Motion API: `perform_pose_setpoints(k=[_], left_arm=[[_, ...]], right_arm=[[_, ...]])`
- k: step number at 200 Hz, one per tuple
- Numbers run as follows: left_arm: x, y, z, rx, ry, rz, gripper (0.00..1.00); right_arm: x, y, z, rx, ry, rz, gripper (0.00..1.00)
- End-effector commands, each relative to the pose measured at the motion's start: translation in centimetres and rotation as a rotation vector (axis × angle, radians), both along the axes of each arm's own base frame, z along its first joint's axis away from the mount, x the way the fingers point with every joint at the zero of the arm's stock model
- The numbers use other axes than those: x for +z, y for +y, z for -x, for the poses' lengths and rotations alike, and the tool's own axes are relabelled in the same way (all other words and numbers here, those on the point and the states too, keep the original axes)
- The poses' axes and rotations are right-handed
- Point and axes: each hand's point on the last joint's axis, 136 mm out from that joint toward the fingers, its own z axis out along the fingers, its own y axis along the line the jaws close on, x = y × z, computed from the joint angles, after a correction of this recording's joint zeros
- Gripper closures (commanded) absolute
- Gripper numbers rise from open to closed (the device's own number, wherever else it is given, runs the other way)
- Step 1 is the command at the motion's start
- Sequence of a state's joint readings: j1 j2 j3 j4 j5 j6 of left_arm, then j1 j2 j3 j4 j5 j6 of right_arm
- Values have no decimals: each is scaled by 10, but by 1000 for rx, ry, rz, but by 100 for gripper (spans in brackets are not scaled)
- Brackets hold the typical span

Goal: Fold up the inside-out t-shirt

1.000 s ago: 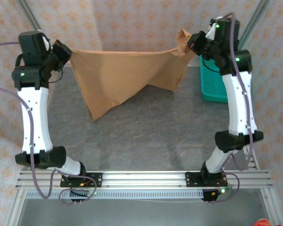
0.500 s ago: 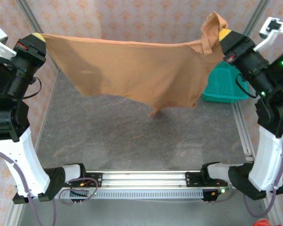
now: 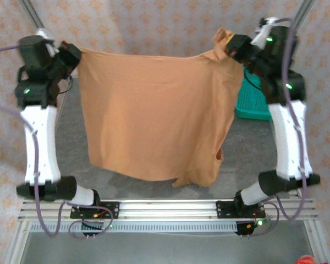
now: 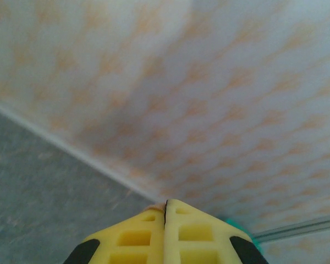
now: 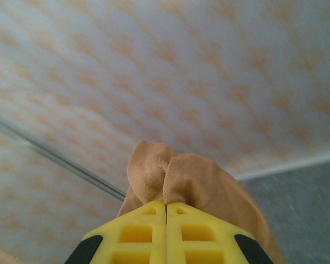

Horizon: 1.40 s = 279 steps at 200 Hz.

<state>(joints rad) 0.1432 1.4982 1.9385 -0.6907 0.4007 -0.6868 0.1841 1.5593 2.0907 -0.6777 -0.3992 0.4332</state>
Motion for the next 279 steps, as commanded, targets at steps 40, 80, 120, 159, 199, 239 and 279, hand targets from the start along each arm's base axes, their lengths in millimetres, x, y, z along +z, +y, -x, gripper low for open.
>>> perform_pose_setpoints(k=[40,80,120,159,199,239,279], left_arm=[[-237,-8,-142,-52,417,-29,100],[-278,4,-175,-30,544,-88,45],[-232,-3,-119,20,540,-212,25],[-256,-90,-48,-208,488,-43,27],[-339,-123,1,-286,640,28,29],[-409,-86,2,-205,828,-50,29],[-445,-20,-9,-57,940,-97,29]], right_arm=[[-248,32,-176,-31,412,10,100],[-303,50,-228,-24,520,-100,43],[-304,48,-169,-1,625,40,37],[-335,49,-86,84,755,123,41],[-390,37,-9,97,887,112,47],[-443,16,11,39,966,145,47],[-485,-2,-8,-25,1041,189,45]])
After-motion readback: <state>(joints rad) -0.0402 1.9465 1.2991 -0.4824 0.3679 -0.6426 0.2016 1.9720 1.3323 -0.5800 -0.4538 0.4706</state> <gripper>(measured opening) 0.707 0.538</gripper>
